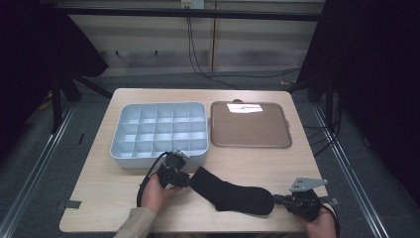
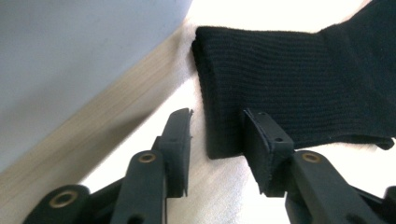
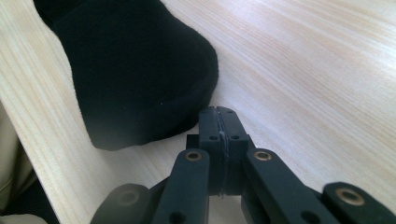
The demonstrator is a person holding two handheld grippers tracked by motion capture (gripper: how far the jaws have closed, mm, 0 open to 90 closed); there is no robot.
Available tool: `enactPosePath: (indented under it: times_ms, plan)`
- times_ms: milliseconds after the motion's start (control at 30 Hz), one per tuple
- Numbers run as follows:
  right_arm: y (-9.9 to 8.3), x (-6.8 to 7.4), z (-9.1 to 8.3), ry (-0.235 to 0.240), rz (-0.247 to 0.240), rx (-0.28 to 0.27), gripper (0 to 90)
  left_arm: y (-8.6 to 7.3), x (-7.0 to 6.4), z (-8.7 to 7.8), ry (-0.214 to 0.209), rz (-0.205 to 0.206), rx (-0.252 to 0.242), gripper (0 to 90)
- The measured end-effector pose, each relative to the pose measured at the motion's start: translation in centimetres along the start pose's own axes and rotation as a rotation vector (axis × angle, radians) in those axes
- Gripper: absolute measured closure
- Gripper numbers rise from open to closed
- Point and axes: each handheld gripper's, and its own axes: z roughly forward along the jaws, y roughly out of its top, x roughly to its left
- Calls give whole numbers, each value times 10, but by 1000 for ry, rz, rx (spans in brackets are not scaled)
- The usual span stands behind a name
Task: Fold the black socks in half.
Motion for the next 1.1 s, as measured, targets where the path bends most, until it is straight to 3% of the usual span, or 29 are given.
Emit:
enactPosePath:
  times_ms: [300,367,433,533,967,1100]
  plan:
    - [2,3,2,18,-8,0,896,4,-4,0,6,16,34,746]
    - [2,3,2,23,-10,0,895,4,-2,-4,-14,6,27,776]
    - [2,3,3,19,-9,3,896,4,0,-6,-36,-15,18,786]
    - [3,4,4,29,-11,-2,896,5,2,-11,-64,-11,18,794]
    - [6,8,8,42,-3,-2,894,11,-5,-26,-87,5,15,804]
    - [7,9,9,49,-2,-6,894,11,-3,-30,-95,-11,6,806]
